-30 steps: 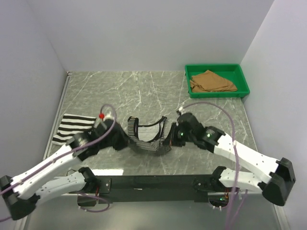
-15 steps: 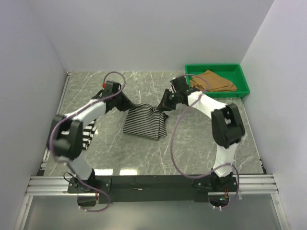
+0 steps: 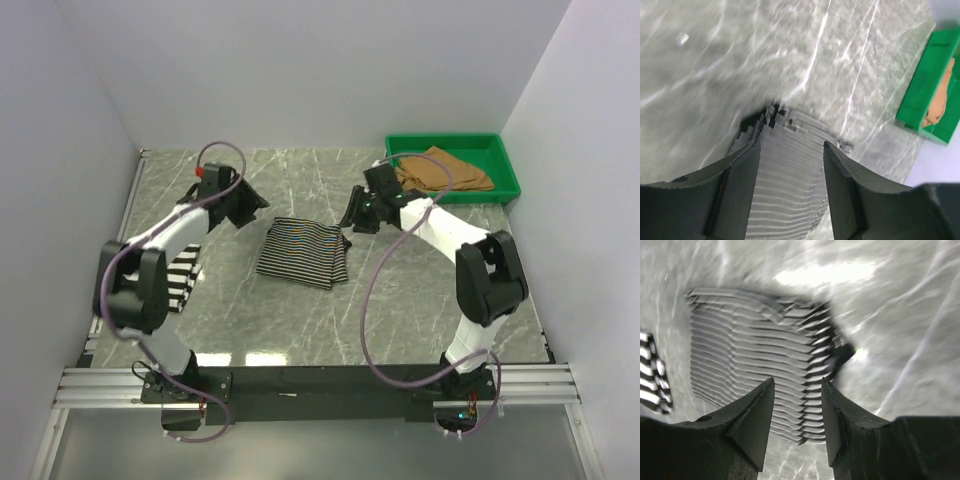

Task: Fold and stack the tank tops
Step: Fold the tank top, then neatly place the folded tank top to the corner

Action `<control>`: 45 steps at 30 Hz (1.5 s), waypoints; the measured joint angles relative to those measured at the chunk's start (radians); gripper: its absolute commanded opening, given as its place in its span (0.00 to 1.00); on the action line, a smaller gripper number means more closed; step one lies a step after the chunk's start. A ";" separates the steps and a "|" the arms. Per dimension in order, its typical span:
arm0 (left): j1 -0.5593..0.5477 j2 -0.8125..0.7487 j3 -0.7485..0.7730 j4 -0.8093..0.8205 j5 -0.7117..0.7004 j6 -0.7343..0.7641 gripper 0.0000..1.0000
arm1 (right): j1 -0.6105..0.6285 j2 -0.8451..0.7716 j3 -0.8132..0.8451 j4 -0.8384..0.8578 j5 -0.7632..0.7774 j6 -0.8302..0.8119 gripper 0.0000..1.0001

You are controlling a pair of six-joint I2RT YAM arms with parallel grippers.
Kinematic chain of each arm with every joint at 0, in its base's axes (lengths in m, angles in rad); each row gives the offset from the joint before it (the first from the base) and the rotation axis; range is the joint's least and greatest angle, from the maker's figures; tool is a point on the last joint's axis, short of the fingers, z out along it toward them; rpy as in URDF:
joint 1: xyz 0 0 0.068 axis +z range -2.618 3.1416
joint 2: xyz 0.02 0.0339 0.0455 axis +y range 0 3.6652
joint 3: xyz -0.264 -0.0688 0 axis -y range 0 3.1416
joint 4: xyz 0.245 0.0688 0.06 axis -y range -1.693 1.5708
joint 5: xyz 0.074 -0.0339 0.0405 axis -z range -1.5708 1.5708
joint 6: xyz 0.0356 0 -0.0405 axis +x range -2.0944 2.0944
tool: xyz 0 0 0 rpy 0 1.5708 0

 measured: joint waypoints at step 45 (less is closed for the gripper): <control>-0.071 -0.014 -0.280 0.096 0.162 0.120 0.72 | 0.130 0.172 0.005 0.024 0.093 -0.064 0.11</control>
